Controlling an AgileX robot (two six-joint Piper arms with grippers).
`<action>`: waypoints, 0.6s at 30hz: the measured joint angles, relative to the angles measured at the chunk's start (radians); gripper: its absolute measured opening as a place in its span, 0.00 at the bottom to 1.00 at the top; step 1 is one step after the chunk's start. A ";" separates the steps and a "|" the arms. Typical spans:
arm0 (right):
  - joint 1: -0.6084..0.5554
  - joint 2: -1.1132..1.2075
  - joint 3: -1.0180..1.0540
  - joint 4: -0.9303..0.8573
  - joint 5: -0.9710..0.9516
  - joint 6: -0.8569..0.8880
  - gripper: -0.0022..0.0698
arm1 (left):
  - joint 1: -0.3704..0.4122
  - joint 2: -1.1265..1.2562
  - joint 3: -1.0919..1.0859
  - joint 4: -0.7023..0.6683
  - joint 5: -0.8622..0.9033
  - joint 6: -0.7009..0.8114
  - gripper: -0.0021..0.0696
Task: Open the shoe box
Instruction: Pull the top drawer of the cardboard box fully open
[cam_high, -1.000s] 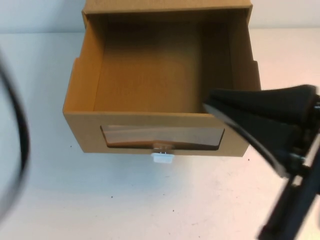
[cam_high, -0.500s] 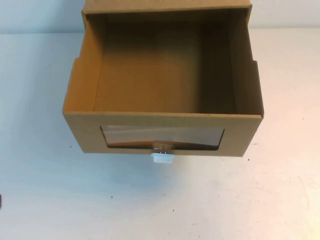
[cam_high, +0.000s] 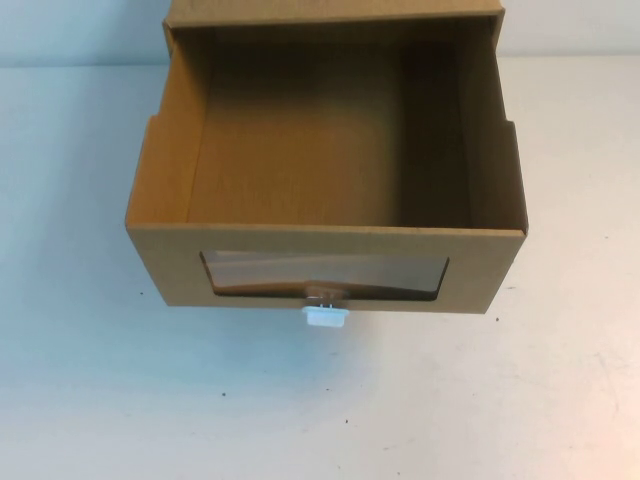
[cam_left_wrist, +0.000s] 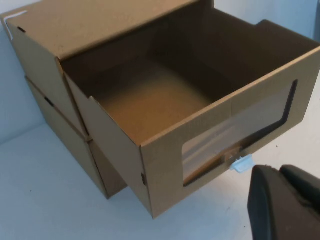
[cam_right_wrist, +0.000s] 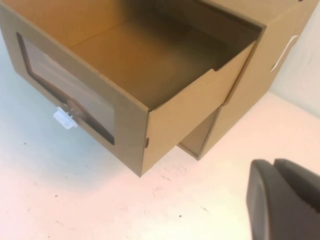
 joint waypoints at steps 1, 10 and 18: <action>0.000 -0.002 0.000 0.004 0.000 0.000 0.01 | 0.000 0.000 0.000 0.000 -0.004 -0.003 0.02; 0.000 -0.002 0.000 0.010 0.000 0.000 0.01 | 0.000 -0.001 0.000 0.000 -0.012 -0.007 0.02; 0.000 -0.002 0.000 0.012 0.000 0.000 0.01 | 0.000 -0.001 0.000 0.025 -0.012 0.001 0.02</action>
